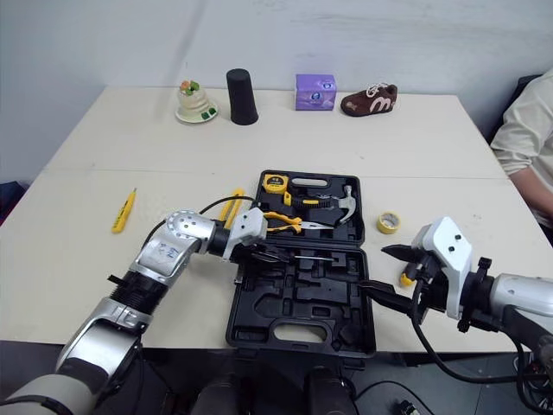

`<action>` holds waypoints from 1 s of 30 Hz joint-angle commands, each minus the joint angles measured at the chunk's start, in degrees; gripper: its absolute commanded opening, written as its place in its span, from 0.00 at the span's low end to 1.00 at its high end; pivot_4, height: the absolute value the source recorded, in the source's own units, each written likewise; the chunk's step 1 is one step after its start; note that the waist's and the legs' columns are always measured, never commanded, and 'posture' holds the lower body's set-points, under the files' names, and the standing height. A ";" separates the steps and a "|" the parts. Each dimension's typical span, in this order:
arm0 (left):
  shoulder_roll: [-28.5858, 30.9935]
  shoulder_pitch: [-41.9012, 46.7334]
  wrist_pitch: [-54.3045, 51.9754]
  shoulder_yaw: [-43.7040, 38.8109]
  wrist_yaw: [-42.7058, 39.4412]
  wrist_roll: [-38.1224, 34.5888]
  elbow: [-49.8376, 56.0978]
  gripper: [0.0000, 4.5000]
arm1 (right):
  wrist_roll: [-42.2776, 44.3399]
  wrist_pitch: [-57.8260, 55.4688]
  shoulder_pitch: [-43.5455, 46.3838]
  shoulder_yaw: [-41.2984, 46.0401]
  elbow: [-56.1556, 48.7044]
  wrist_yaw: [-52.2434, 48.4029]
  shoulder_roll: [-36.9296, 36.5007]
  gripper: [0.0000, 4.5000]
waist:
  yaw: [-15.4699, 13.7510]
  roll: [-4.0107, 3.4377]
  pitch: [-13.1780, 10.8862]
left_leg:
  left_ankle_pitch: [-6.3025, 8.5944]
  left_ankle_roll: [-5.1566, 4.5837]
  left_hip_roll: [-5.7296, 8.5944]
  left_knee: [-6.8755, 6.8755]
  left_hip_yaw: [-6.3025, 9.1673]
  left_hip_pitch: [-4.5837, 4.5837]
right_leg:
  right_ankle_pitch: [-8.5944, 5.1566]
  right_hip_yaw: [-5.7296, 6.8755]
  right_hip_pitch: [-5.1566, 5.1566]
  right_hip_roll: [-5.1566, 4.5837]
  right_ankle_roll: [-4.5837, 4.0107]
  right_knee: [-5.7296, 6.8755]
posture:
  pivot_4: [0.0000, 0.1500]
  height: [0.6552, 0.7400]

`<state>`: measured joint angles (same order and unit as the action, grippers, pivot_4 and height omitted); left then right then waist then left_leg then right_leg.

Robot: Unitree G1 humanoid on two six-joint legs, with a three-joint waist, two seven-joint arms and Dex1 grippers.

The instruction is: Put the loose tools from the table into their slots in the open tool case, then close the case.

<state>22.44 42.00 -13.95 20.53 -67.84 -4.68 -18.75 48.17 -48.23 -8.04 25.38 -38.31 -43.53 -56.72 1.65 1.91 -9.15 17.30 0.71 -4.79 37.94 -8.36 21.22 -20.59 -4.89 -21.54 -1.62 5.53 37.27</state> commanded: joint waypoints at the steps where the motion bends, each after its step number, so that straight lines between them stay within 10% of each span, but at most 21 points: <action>1: 0.27 0.26 0.32 -0.25 2.14 2.04 -2.19 0.01 | 0.19 -0.02 -0.63 2.64 -2.16 0.25 -0.12 1.00 | 0.02 0.00 0.00 | 0.01 -0.02 0.00 0.00 0.00 0.00 | 0.00 0.00 0.00 -0.04 0.00 0.00 | 1.00 0.89; 11: -1.08 1.53 -2.55 -4.70 -0.72 -4.94 1.48 0.01 | 0.27 0.03 -2.79 4.07 -3.55 0.38 0.49 1.00 | 0.03 0.00 -0.11 | 0.03 0.00 -0.03 -0.02 0.02 0.08 | 0.00 0.01 -0.06 -0.06 0.00 -0.03 | 1.00 0.89; 30: -1.46 0.51 1.36 1.16 3.35 4.26 -4.83 0.01 | -1.20 -0.43 -2.70 2.52 -2.50 1.13 0.35 1.00 | -0.01 -0.01 -0.16 | 0.12 0.19 -0.09 -0.06 -0.06 0.12 | 0.00 0.00 0.02 -0.06 0.04 -0.46 | 1.00 0.89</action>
<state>21.28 44.56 -12.02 19.18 -65.13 -3.00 -22.42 47.63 -48.82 -10.67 27.45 -40.25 -42.83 -56.13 1.64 1.89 -9.31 17.43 0.87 -4.88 37.89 -8.42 21.32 -20.59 -4.89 -21.50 -1.69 5.57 36.82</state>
